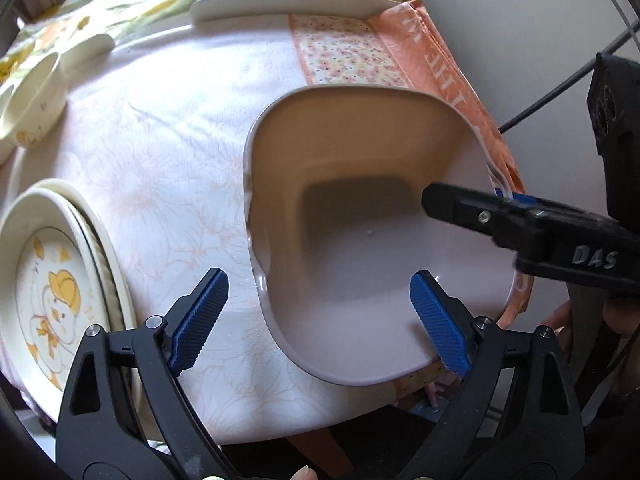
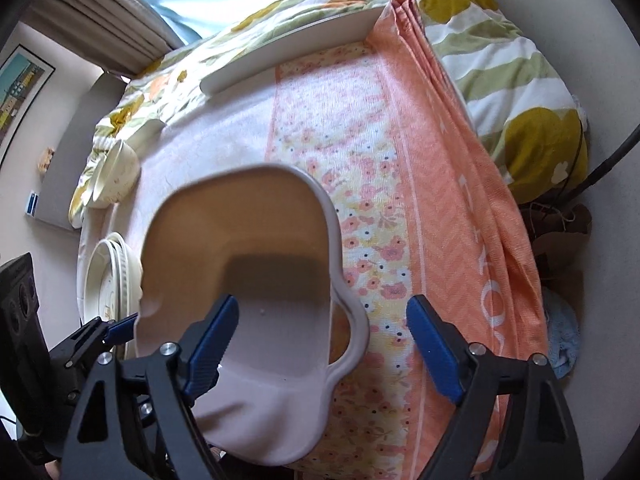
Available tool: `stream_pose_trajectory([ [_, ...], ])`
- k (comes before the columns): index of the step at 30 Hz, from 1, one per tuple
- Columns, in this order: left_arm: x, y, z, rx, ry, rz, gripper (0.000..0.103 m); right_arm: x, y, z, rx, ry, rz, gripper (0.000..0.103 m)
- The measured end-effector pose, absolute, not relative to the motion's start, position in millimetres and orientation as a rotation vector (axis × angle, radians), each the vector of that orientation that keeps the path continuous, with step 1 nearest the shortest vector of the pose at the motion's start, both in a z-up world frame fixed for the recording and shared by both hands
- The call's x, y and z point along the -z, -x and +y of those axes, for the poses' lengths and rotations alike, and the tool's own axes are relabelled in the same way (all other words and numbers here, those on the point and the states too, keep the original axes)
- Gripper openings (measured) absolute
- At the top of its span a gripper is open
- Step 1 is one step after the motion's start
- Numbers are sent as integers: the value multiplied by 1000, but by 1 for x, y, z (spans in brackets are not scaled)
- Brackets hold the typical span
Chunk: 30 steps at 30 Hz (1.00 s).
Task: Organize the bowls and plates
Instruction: 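Grasp the rim of the cream duck-print bowl with the right gripper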
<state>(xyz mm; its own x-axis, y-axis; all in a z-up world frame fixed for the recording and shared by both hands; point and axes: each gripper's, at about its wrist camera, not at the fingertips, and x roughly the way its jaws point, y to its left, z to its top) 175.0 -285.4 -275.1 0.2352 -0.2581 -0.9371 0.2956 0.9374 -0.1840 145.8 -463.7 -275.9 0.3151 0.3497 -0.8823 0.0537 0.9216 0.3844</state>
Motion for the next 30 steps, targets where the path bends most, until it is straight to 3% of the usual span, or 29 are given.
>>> stream_pose_trajectory([
  [2, 270, -173, -286, 385, -39, 1277, 92, 271, -144, -468, -207, -419, 1225, 103],
  [11, 185, -163, -244, 311, -47, 1110, 96, 197, -138, -450, -279, -415, 1045, 103],
  [20, 114, -174, -107, 157, 141, 990, 99, 106, -166, -350, -440, -229, 886, 103],
  [30, 120, -244, 45, 28, 258, 977, 99, 110, -235, -226, -377, -135, 972, 103],
])
